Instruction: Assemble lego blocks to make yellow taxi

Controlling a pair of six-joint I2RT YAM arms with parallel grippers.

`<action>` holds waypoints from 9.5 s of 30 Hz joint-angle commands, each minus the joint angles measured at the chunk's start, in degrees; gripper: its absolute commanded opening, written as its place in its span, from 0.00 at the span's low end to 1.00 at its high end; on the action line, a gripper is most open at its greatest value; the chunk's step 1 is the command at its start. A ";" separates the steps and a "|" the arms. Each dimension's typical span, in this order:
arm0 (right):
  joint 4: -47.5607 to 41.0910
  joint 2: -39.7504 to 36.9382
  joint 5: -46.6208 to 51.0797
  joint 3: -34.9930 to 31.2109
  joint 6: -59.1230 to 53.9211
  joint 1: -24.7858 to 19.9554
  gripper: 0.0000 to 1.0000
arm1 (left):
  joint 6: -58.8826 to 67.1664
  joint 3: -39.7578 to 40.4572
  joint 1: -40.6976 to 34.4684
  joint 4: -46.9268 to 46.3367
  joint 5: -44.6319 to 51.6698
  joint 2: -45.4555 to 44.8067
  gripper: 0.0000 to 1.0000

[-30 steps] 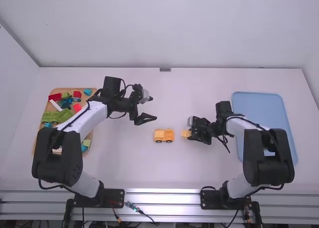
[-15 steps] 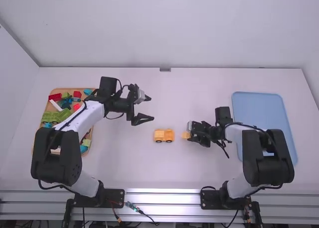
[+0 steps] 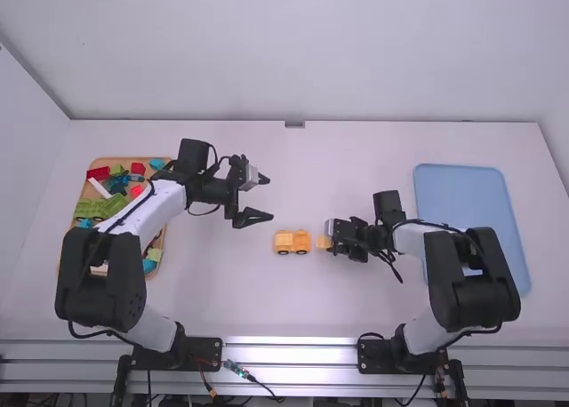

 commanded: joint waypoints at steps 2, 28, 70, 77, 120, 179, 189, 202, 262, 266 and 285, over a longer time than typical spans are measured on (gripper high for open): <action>-1.29 4.33 -0.74 2.49 0.94 -1.31 0.00 | 1.25 -0.52 0.11 -0.46 3.93 0.20 0.99; -6.67 10.95 -1.40 8.66 -1.03 -2.34 0.00 | 2.45 -0.55 -0.02 -0.66 4.61 0.20 0.99; -21.09 4.07 1.42 18.82 10.21 -1.42 0.99 | 14.05 -14.38 -0.42 9.40 4.33 0.22 0.99; -20.00 4.07 -10.16 15.34 0.90 -2.51 0.99 | -5.03 -25.29 -2.19 37.33 1.03 0.22 0.99; 22.56 16.94 -11.26 -0.68 15.52 -4.52 0.66 | -13.27 -24.39 -9.42 56.30 -5.97 17.29 0.99; 2.91 8.76 -5.01 4.94 12.92 -1.07 0.07 | -9.14 -22.43 -16.50 50.10 -17.79 17.29 0.99; 1.70 4.74 -5.42 4.96 10.75 3.85 0.04 | -8.26 -19.41 -15.78 49.90 -16.31 22.27 0.98; 4.33 4.81 -9.75 4.94 10.88 6.14 0.03 | -8.00 -17.73 -15.76 50.95 -13.29 25.55 0.68; 12.39 10.49 -0.26 5.01 18.62 13.90 0.36 | 0.87 -18.45 -15.76 48.13 -10.47 25.55 0.54; 13.00 10.47 -0.28 5.01 19.65 13.84 0.58 | -1.29 -18.47 -15.74 49.53 -10.47 25.55 0.55; 9.86 5.16 -17.44 4.94 13.46 6.56 0.00 | -1.46 -18.53 -15.74 49.40 -11.96 25.55 0.56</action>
